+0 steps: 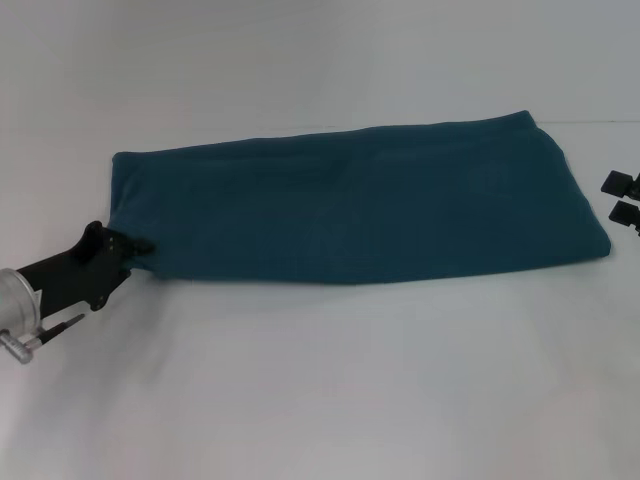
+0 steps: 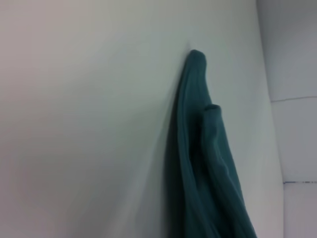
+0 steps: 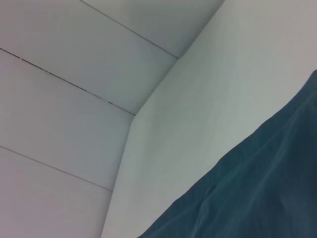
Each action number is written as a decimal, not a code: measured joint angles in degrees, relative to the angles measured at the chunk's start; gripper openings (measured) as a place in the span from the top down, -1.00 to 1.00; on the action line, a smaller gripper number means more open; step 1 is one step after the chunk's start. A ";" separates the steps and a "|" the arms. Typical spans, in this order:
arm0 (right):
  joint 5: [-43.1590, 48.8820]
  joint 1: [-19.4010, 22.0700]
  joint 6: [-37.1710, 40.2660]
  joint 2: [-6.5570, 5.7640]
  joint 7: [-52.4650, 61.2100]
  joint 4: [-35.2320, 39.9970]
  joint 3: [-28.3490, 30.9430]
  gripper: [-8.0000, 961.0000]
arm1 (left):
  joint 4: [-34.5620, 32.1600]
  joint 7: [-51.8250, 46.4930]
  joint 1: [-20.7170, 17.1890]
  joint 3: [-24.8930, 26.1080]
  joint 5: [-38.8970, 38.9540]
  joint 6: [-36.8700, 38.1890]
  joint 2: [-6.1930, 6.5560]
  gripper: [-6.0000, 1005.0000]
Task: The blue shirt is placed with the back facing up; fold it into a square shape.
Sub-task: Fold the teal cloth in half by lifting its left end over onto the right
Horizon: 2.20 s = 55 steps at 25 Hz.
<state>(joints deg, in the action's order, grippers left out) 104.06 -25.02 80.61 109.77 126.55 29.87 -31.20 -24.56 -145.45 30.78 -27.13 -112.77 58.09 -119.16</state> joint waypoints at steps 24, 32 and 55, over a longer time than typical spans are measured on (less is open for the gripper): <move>0.00 0.17 -5.03 0.34 0.36 -2.01 0.00 -0.44 | -11.28 2.89 -7.59 8.23 -7.35 1.66 3.14 0.95; 0.02 -0.02 -4.71 0.43 0.45 -2.26 -0.40 -0.44 | -11.46 7.49 -4.38 7.91 -0.07 12.07 2.77 0.95; 0.09 -0.53 -4.59 0.79 -0.11 -2.95 -0.62 -0.44 | -13.86 12.47 12.46 -0.43 2.15 20.26 -3.35 0.94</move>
<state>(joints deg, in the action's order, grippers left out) 104.15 -25.55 76.02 110.56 126.43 26.92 -31.82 -38.42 -132.98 43.24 -27.56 -110.62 78.34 -122.52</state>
